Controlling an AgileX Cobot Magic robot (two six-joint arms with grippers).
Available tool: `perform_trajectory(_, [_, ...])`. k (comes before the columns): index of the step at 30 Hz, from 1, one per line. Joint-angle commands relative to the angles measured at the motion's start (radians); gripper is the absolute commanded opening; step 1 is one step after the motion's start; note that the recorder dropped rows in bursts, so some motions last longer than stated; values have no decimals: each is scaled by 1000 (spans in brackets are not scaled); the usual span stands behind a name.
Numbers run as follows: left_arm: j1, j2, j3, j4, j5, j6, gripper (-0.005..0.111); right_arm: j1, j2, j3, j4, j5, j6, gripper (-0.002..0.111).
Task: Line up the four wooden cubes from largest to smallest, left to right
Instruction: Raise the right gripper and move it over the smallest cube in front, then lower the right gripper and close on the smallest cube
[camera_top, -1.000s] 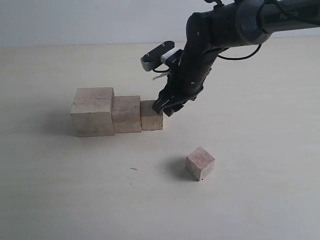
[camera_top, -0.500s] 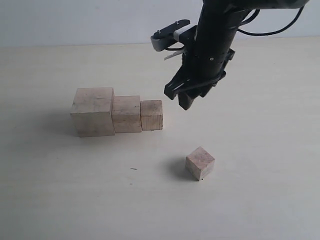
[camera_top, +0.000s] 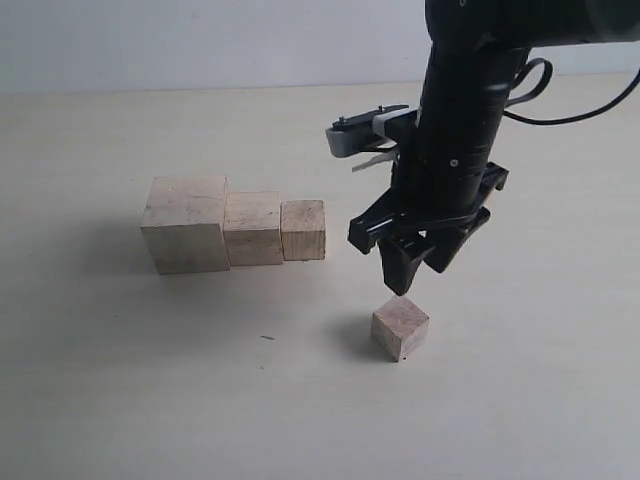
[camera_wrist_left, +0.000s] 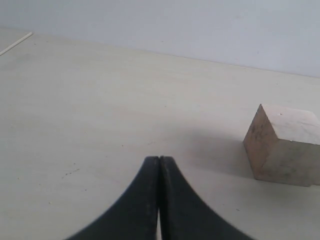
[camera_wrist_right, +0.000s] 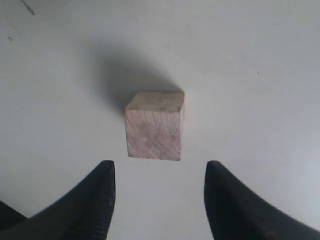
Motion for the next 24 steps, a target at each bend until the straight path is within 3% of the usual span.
perform_trajectory(1, [-7, -5, 4, 1, -8, 0, 0, 1, -49, 72, 50, -112, 4, 51])
perform_trajectory(12, [-7, -5, 4, 1, -8, 0, 0, 41, -52, 187, 45, -277, 29, 51])
perform_trajectory(24, [-7, -5, 4, 1, -8, 0, 0, 46, -50, 196, -28, -306, 99, 51])
